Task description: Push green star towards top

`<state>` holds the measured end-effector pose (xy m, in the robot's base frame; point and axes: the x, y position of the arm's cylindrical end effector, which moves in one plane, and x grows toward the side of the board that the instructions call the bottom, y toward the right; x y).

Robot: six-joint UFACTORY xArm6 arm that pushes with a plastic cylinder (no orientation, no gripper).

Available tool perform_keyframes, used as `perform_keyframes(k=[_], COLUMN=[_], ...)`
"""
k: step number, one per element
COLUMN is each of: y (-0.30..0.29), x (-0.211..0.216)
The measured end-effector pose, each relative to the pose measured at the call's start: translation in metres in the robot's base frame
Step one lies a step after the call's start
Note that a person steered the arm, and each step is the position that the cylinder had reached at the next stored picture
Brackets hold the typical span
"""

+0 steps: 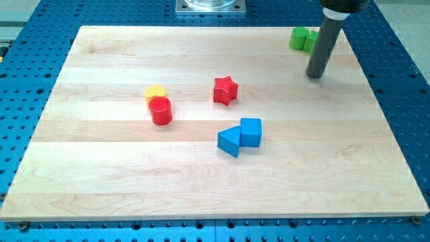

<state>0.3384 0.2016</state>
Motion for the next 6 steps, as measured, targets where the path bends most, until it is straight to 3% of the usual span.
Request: perform_keyframes(k=[4,6], y=[0.027,0.022], x=[-0.077,-0.059])
